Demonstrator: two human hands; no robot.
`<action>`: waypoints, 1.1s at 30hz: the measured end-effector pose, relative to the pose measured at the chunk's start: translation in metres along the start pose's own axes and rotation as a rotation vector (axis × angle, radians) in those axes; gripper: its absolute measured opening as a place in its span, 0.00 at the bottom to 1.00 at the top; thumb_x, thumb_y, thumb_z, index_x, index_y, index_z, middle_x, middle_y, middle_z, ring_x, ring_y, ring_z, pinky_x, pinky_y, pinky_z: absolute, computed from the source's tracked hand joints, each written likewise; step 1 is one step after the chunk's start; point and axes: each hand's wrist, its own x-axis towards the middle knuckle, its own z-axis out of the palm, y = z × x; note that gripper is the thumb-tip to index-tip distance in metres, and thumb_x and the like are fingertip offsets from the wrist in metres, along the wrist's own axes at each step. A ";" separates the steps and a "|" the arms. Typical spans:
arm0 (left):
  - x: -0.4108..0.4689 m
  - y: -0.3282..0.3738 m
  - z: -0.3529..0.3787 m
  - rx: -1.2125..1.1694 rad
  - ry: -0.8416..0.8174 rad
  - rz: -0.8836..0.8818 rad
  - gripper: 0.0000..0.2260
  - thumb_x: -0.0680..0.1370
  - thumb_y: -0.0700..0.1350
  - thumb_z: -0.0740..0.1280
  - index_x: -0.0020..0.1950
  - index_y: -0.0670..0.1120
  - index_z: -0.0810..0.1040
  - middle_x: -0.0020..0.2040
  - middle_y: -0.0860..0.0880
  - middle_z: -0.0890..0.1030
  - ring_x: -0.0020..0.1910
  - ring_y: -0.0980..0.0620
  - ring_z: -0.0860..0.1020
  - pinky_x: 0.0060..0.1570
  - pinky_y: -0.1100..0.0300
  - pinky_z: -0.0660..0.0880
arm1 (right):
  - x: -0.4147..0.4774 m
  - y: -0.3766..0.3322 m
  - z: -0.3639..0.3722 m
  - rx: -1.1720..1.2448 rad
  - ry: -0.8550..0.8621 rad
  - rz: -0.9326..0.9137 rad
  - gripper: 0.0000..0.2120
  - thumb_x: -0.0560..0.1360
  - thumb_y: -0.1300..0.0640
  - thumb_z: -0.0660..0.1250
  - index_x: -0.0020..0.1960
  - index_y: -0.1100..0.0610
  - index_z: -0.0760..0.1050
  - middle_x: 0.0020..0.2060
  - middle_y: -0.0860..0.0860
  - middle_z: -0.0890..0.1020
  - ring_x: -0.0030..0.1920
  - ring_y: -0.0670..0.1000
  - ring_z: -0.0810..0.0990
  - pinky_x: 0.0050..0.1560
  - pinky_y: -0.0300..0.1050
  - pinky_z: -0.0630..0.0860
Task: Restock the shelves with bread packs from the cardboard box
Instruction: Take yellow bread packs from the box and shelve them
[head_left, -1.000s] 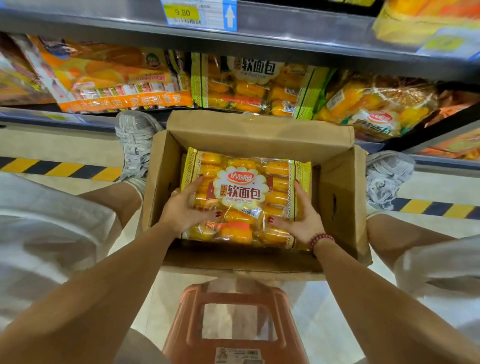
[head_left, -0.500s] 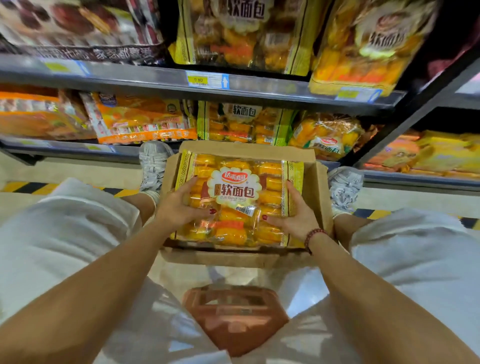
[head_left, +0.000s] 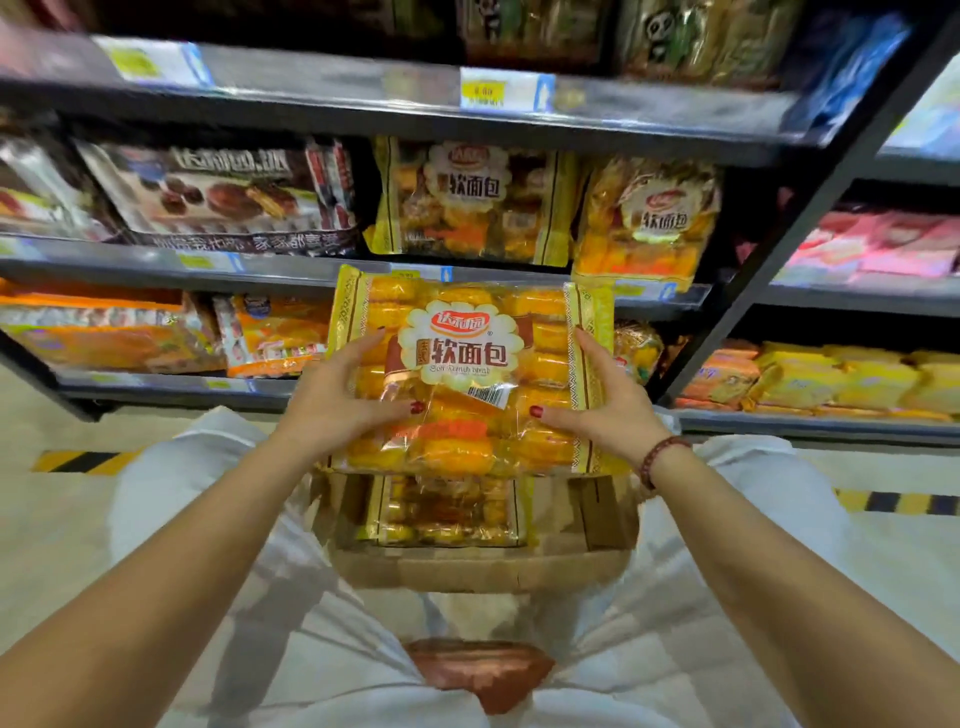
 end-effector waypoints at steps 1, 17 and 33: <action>0.001 0.007 -0.008 0.018 0.000 0.023 0.43 0.64 0.55 0.81 0.75 0.58 0.66 0.72 0.51 0.71 0.72 0.46 0.66 0.68 0.46 0.68 | 0.001 -0.010 -0.006 0.002 0.004 -0.032 0.48 0.64 0.49 0.78 0.75 0.42 0.54 0.73 0.44 0.63 0.72 0.50 0.63 0.68 0.50 0.65; 0.030 0.093 -0.164 0.171 0.191 0.326 0.45 0.52 0.74 0.72 0.69 0.70 0.67 0.68 0.53 0.74 0.68 0.49 0.68 0.66 0.47 0.69 | 0.043 -0.172 -0.059 -0.021 0.018 -0.369 0.47 0.62 0.48 0.78 0.73 0.36 0.56 0.63 0.35 0.69 0.65 0.44 0.70 0.61 0.44 0.72; 0.147 0.123 -0.296 0.137 0.144 0.368 0.34 0.66 0.53 0.79 0.70 0.64 0.71 0.75 0.54 0.66 0.71 0.55 0.66 0.58 0.60 0.67 | 0.163 -0.302 -0.035 0.014 -0.054 -0.420 0.52 0.51 0.38 0.77 0.72 0.38 0.61 0.66 0.43 0.71 0.63 0.48 0.73 0.62 0.54 0.75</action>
